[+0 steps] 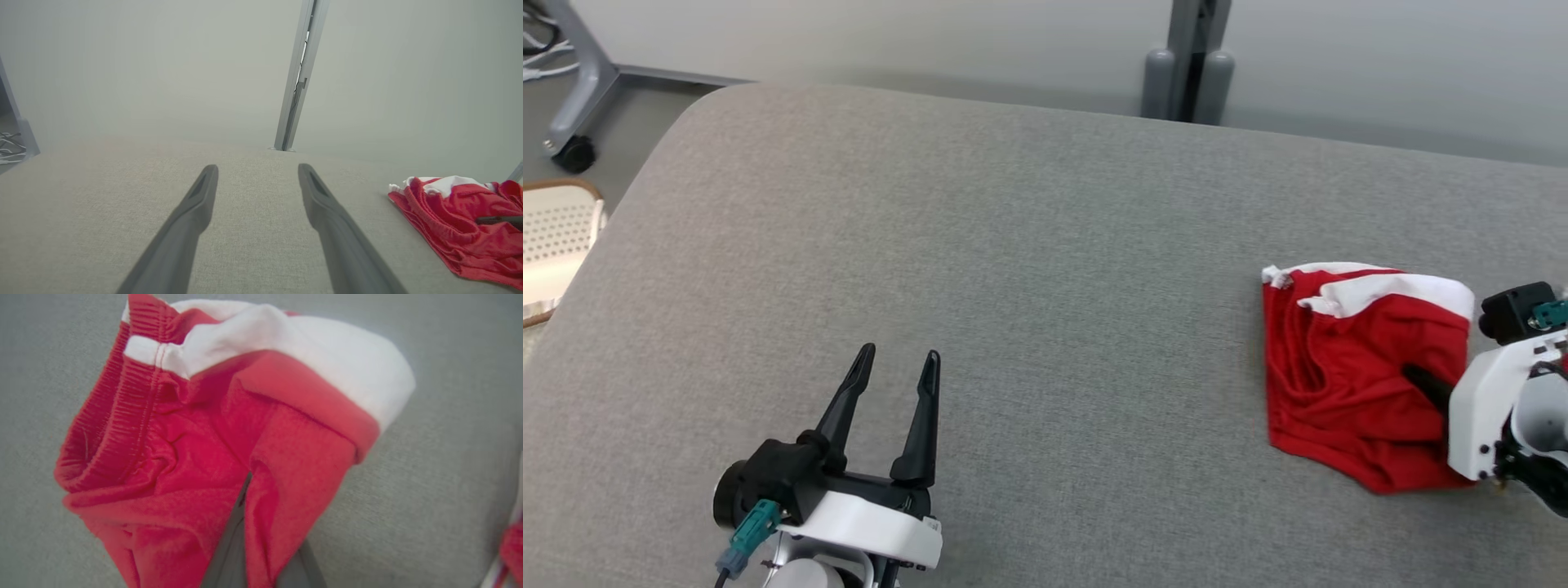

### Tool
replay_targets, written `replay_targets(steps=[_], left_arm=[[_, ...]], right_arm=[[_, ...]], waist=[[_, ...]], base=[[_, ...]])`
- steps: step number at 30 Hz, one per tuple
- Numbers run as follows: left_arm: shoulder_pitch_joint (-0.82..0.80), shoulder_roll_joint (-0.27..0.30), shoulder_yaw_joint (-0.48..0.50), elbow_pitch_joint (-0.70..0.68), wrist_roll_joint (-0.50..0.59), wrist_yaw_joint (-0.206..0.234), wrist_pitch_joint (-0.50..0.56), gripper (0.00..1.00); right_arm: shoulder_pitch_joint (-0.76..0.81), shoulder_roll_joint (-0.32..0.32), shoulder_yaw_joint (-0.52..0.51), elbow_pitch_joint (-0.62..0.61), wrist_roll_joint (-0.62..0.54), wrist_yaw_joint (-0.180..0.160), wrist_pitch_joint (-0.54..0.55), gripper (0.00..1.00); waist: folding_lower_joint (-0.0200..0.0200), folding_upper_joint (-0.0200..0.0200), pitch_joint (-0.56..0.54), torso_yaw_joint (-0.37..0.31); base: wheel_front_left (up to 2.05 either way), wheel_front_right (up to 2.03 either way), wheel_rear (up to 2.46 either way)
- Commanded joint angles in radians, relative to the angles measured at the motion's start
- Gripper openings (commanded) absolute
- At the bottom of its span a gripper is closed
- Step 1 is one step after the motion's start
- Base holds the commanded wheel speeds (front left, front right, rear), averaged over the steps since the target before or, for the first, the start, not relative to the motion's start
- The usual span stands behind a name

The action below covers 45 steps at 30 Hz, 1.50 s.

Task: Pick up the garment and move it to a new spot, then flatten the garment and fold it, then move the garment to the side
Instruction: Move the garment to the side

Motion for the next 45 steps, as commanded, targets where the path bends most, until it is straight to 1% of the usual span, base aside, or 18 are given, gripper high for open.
replay_targets(steps=[1, 8, 11, 19, 21, 24, 27, 31, 35, 41, 45], left_arm=[[-0.011, 0.004, -0.003, -0.002, -0.007, 0.007, -0.004, 1.00], [0.005, 0.004, -0.017, 0.003, -0.020, 0.019, -0.004, 1.00], [0.013, 0.004, -0.017, 0.003, -0.025, 0.022, -0.004, 1.00], [0.003, 0.004, -0.009, -0.001, -0.029, 0.024, -0.004, 1.00], [-0.005, 0.004, -0.005, -0.002, -0.027, 0.019, -0.004, 1.00], [-0.012, 0.004, -0.003, -0.002, -0.024, 0.015, -0.004, 1.00], [-0.021, 0.004, 0.002, -0.001, -0.017, 0.011, -0.004, 1.00], [-0.030, 0.004, 0.011, 0.000, -0.008, 0.005, -0.004, 1.00], [-0.051, 0.004, 0.021, -0.001, 0.002, -0.003, -0.004, 1.00], [-0.065, 0.004, 0.037, -0.001, 0.014, -0.016, -0.004, 1.00], [-0.072, 0.004, 0.041, -0.002, 0.020, -0.020, -0.004, 1.00]], right_arm=[[-0.011, -0.024, 0.019, -0.004, -0.019, 0.000, -0.015, 0.00], [-0.067, -0.130, 0.130, -0.036, -0.085, 0.000, -0.076, 0.00], [-0.093, -0.172, 0.154, -0.047, -0.092, 0.000, -0.088, 0.00], [-0.158, -0.268, 0.171, -0.061, -0.087, 0.000, -0.108, 0.00], [-0.171, -0.294, 0.173, -0.046, -0.085, 0.000, -0.106, 0.00], [-0.179, -0.316, 0.172, -0.021, -0.082, 0.000, -0.103, 0.00], [-0.185, -0.332, 0.168, 0.022, -0.089, 0.000, -0.095, 0.00], [-0.180, -0.327, 0.173, 0.076, -0.101, 0.000, -0.087, 0.00], [-0.182, -0.343, 0.176, 0.153, -0.128, 0.000, -0.094, 0.00], [-0.197, -0.322, 0.188, 0.278, -0.201, 0.000, -0.099, 0.00], [-0.209, -0.300, 0.189, 0.320, -0.219, 0.000, -0.107, 0.00]], waist=[[0.0000, 0.0000, -0.011, -0.020], [0.0000, 0.0000, -0.036, -0.073], [0.0000, 0.0000, -0.041, -0.092], [0.0000, 0.0000, -0.027, -0.123], [0.0000, 0.0000, -0.017, -0.128], [0.0000, 0.0000, -0.002, -0.128], [0.0000, 0.0000, 0.017, -0.128], [0.0000, 0.0000, 0.052, -0.125], [0.0000, 0.0000, 0.090, -0.115], [0.0000, 0.0000, 0.141, -0.111], [0.0000, 0.0000, 0.163, -0.113]], base=[[0.00, 0.00, 0.00], [0.00, 0.00, 0.00], [0.00, 0.00, 0.00], [0.00, 0.00, 0.00], [0.00, 0.00, 0.00], [0.00, 0.00, 0.00], [0.00, 0.00, 0.00], [0.00, 0.00, 0.00], [0.00, 0.00, 0.00], [0.00, 0.00, 0.00], [0.00, 0.00, 0.00]])
